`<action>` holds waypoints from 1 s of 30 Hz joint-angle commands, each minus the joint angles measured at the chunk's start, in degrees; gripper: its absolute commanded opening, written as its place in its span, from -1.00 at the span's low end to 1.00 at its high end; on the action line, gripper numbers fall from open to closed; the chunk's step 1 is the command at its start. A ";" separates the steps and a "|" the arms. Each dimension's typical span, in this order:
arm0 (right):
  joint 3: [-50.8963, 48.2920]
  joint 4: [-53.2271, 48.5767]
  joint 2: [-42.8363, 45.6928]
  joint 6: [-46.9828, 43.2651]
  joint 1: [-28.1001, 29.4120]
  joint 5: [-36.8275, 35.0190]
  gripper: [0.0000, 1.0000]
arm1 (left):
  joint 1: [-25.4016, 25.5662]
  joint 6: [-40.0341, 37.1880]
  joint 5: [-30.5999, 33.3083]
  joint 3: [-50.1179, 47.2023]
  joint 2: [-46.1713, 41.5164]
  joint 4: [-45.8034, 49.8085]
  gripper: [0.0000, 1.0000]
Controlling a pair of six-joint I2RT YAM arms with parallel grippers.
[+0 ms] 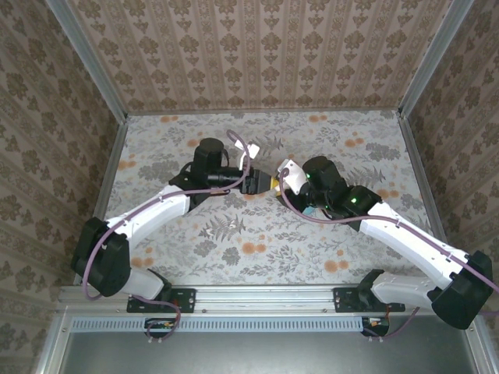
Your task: Insert the wireless bluetooth earbuds into the charging case
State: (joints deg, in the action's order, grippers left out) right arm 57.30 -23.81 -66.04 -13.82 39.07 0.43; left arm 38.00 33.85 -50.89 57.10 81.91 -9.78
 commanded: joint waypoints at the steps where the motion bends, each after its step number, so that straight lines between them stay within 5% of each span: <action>1: 0.37 1.70 0.81 -1.35 0.48 0.03 -0.20 | 0.84 -1.72 -2.12 2.74 1.20 0.34 0.20; 14: 0.28 3.40 0.96 -0.77 0.92 -0.38 -0.20 | 2.22 -4.58 -0.73 5.27 3.03 5.60 0.05; 30: -0.06 3.99 1.69 0.61 0.92 -1.81 -0.14 | 2.02 -6.89 0.32 6.38 2.69 8.66 -0.61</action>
State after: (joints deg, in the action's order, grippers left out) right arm 57.28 -21.98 -65.82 -13.72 39.66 -0.60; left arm 39.99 28.77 -49.19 62.04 85.14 -1.69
